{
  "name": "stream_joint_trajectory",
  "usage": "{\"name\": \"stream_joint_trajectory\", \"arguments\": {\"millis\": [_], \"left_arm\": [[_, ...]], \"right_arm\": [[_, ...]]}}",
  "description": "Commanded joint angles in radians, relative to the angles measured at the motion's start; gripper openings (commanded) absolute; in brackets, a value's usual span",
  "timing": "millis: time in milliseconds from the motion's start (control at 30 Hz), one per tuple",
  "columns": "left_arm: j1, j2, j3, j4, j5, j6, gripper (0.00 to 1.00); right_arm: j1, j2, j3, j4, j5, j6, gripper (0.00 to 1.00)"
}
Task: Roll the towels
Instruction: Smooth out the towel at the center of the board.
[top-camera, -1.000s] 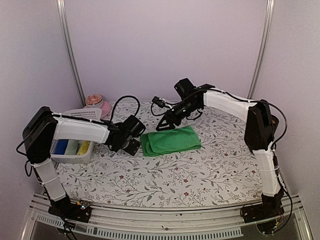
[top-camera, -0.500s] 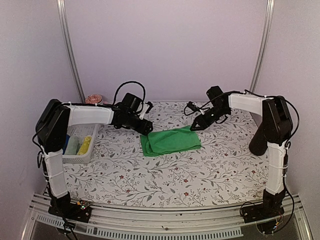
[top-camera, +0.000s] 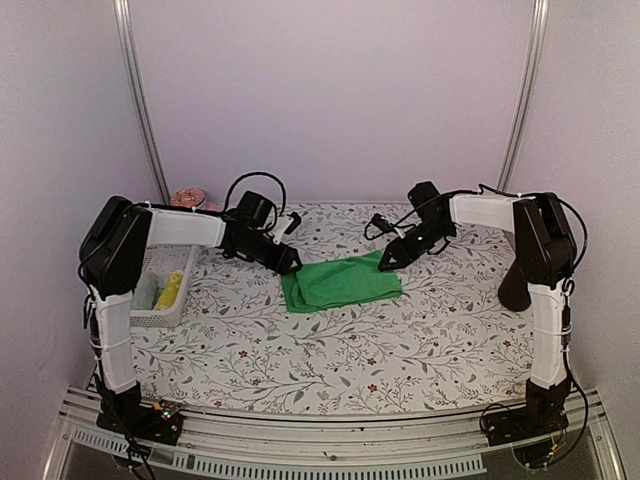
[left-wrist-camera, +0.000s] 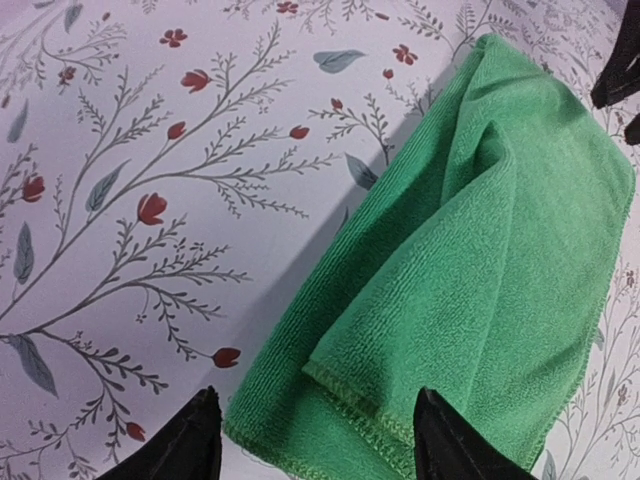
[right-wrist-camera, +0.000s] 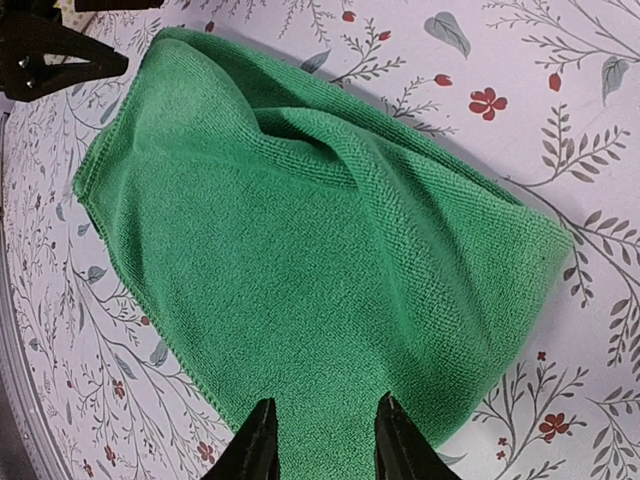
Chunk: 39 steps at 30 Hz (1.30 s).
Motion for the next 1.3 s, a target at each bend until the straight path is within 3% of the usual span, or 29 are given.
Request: {"name": "stream_joint_trajectory", "arguments": {"millis": [0,167,433,867,1067,1267], "left_arm": [[0.008,0.018,0.022,0.031,0.116,0.029,0.65],[0.008,0.037,0.042,0.021,0.156,0.036,0.64],[0.011,0.076,0.068,-0.004,0.139,0.042,0.60],[0.025,0.085,0.060,0.018,0.181,0.060,0.55],[0.029,0.097,0.064,0.026,0.214,0.071,0.46],[0.033,0.104,0.061,0.028,0.221,0.068,0.28]], "right_arm": [[-0.008,0.014,0.053,0.034,-0.013,0.024,0.38],[-0.028,0.057,0.165,0.033,0.063,0.067,0.46],[-0.041,0.215,0.327,0.000,0.085,0.108,0.49],[-0.042,0.302,0.352,-0.006,0.043,0.113,0.50],[-0.044,0.309,0.352,-0.007,0.008,0.110,0.47],[-0.048,0.316,0.352,-0.012,-0.011,0.104,0.36]]}}
